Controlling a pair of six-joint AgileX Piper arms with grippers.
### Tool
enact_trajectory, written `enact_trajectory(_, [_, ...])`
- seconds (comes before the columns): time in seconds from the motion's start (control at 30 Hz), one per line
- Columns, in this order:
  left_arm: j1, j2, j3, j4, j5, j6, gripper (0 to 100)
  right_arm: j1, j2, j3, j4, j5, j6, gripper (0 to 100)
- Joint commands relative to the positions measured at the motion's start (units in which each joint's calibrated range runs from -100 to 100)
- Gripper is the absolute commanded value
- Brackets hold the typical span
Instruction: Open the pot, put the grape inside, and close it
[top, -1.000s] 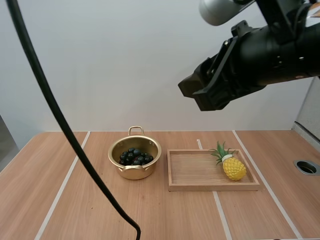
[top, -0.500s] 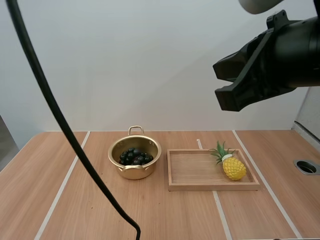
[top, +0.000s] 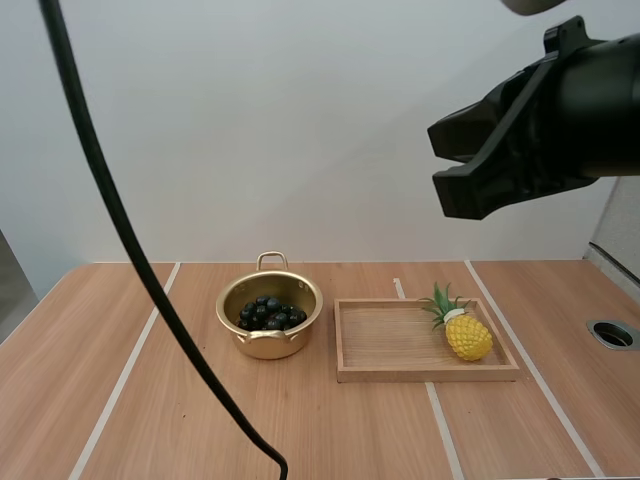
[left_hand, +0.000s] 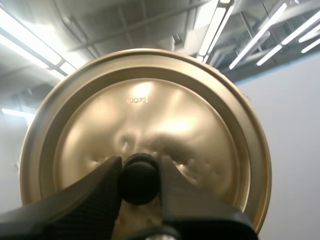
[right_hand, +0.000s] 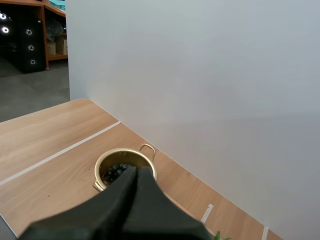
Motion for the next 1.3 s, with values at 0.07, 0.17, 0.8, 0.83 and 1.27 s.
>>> enact_trajectory(0.07, [-0.14,3.2,0.2,0.1,15.0,-0.9,0,0.0,-2.1,3.2,0.4,0.0,0.1,0])
enact_trajectory(0.17, [-0.14,4.6,0.2,0.1,22.0,-0.9,0,0.0,-3.5,7.1,0.4,0.0,0.1,0])
enact_trajectory(0.8, [-0.14,7.0,30.6,-1.7,18.1,2.0,0,0.0,-6.8,13.7,-0.2,0.0,0.1,0])
enact_trajectory(0.83, [-0.14,7.0,33.2,-1.8,17.2,2.9,0,0.0,-6.8,13.7,-0.3,0.0,0.1,0])
enact_trajectory(1.27, [-0.14,10.8,54.8,-4.9,12.7,20.2,0,0.0,-6.8,13.7,-0.6,0.0,0.2,0])
